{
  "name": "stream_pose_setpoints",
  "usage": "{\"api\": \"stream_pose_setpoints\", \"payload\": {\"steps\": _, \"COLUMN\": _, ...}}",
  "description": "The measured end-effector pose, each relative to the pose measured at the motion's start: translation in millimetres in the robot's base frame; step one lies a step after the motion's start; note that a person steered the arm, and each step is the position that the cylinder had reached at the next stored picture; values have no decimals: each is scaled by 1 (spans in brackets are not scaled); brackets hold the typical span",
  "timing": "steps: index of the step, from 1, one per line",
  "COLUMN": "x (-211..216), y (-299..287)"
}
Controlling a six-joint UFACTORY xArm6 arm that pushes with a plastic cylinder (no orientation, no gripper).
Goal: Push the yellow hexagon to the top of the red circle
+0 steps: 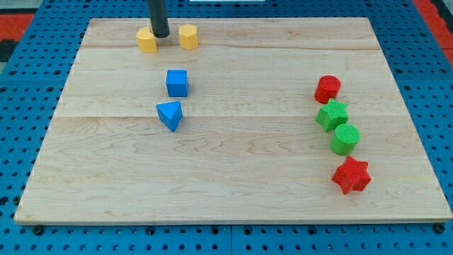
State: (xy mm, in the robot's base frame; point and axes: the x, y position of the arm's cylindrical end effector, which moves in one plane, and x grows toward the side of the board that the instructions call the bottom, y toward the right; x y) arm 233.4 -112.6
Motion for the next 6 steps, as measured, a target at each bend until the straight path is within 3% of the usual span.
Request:
{"api": "stream_pose_setpoints", "payload": {"steps": 1, "x": 0, "y": 38}}
{"api": "stream_pose_setpoints", "payload": {"steps": 3, "x": 8, "y": 51}}
{"api": "stream_pose_setpoints", "payload": {"steps": 6, "x": 87, "y": 210}}
